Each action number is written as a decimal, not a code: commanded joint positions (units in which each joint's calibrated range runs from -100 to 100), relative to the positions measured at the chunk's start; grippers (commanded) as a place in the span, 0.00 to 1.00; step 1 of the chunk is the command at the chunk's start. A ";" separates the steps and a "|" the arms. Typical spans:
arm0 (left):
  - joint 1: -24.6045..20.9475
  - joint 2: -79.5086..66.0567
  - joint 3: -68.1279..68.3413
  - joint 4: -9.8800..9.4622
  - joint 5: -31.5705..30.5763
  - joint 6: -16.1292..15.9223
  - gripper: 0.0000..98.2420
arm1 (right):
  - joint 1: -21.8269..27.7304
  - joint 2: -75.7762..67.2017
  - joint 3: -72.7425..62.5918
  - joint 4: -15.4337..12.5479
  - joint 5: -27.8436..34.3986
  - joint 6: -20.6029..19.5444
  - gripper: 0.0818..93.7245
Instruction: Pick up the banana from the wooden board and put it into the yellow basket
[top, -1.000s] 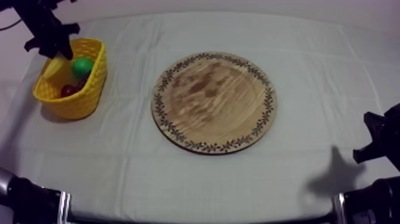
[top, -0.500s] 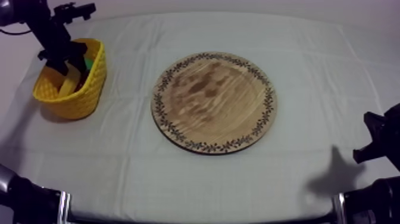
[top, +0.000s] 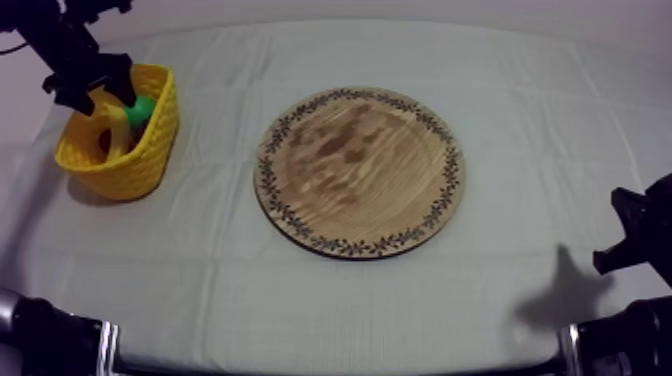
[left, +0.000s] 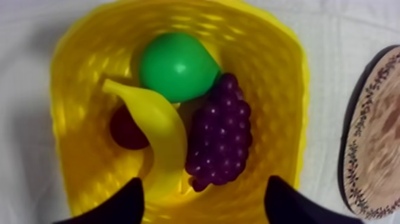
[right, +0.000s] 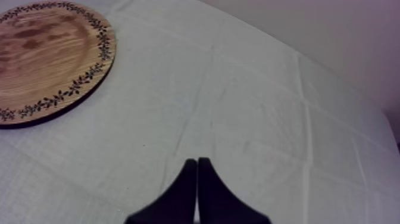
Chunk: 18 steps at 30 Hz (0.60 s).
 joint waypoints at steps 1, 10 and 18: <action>0.12 -5.01 2.95 0.10 -2.84 -0.25 0.61 | 0.00 0.00 0.01 0.00 0.00 -0.01 0.00; 0.81 -24.00 24.20 1.00 -23.49 -2.49 0.45 | 0.00 0.00 0.01 0.00 0.00 -0.01 0.00; 0.06 -43.26 45.83 1.56 -44.25 -1.35 0.30 | 0.00 0.00 0.01 0.00 0.00 -0.01 0.00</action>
